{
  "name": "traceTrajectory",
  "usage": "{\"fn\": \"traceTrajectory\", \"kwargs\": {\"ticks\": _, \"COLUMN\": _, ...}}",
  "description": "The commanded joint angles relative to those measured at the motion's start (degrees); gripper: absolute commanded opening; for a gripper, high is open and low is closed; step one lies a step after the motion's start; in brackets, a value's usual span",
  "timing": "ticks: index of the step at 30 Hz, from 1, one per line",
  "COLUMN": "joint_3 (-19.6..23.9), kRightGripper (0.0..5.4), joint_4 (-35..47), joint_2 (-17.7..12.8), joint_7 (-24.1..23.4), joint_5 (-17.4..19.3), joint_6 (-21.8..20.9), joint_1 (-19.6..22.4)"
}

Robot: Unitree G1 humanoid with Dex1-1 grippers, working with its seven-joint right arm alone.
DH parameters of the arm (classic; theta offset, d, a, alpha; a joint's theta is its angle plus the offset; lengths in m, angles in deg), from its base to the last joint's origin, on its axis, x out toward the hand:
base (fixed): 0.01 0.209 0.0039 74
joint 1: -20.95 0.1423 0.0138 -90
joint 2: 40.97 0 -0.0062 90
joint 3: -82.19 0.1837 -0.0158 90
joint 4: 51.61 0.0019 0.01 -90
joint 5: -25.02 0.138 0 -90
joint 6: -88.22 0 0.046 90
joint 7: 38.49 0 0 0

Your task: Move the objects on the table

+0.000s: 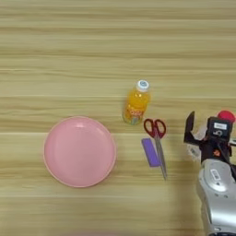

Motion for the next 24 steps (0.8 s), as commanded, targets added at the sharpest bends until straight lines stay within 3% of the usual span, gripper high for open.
{"fn": "traceTrajectory", "kwargs": {"ticks": 1, "joint_3": 0.92, "kRightGripper": 5.38, "joint_4": 1.90, "joint_2": -1.07, "joint_7": 0.00, "joint_5": 0.80, "joint_6": 0.32, "joint_1": 2.98}}
{"fn": "traceTrajectory", "kwargs": {"ticks": 13, "joint_3": 1.79, "kRightGripper": 5.38, "joint_4": 0.27, "joint_2": -1.04, "joint_7": 0.52, "joint_5": 2.43, "joint_6": 3.18, "joint_1": 3.90}}
{"fn": "traceTrajectory", "kwargs": {"ticks": 24, "joint_3": 2.79, "kRightGripper": 5.38, "joint_4": -1.83, "joint_2": -0.67, "joint_7": 2.09, "joint_5": 6.54, "joint_6": 6.77, "joint_1": 4.99}}
